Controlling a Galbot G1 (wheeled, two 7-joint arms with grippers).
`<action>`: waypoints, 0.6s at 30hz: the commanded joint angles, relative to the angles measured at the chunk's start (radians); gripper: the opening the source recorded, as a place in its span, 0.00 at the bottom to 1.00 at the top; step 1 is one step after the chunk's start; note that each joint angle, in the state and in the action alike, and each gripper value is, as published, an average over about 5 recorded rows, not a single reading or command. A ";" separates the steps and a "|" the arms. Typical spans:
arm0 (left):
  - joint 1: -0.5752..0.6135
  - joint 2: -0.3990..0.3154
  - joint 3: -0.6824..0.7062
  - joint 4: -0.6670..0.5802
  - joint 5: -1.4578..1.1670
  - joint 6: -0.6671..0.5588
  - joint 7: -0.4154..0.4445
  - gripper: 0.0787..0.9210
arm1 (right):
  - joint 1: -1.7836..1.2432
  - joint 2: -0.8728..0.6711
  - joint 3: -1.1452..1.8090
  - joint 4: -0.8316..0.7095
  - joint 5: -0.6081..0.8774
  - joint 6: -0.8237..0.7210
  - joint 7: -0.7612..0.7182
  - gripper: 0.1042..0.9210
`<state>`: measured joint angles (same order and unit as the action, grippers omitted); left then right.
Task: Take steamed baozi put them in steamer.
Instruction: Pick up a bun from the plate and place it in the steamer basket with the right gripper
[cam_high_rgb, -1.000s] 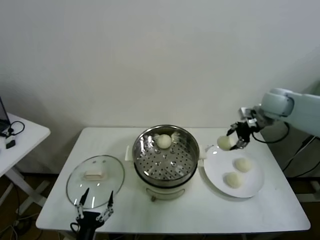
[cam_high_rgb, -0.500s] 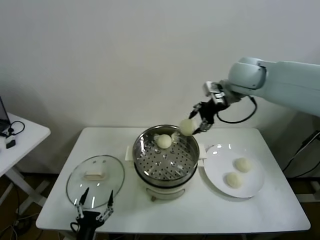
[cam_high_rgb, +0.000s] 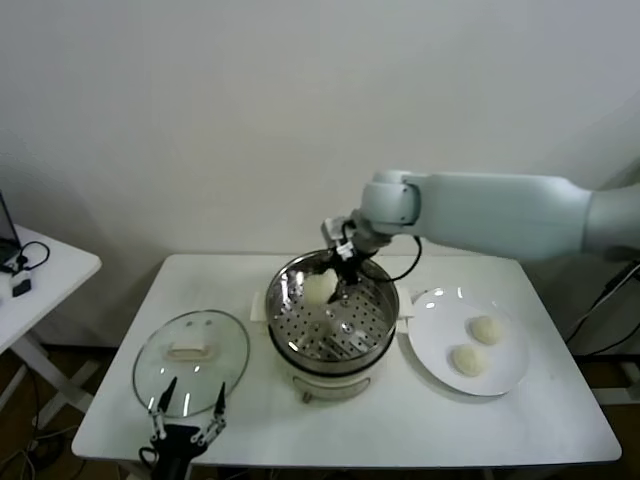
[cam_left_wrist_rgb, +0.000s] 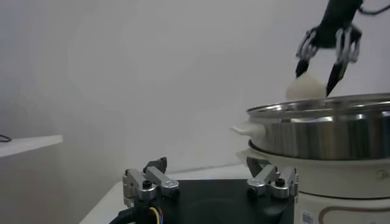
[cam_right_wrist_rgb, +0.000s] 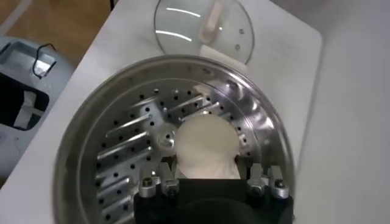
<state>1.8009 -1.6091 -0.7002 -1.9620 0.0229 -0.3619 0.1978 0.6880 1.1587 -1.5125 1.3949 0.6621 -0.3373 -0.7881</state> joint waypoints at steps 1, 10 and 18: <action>-0.001 -0.031 0.001 0.002 0.001 -0.001 -0.001 0.88 | -0.189 0.132 0.059 -0.137 -0.104 -0.013 0.043 0.67; -0.002 -0.028 -0.002 0.001 -0.003 -0.003 -0.002 0.88 | -0.200 0.144 0.082 -0.169 -0.123 -0.004 0.061 0.68; 0.004 -0.026 0.000 -0.006 -0.002 -0.002 -0.001 0.88 | -0.089 0.049 0.056 -0.085 -0.034 0.015 0.016 0.87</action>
<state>1.8018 -1.6091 -0.7011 -1.9651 0.0210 -0.3647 0.1965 0.5460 1.2560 -1.4498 1.2816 0.5850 -0.3349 -0.7461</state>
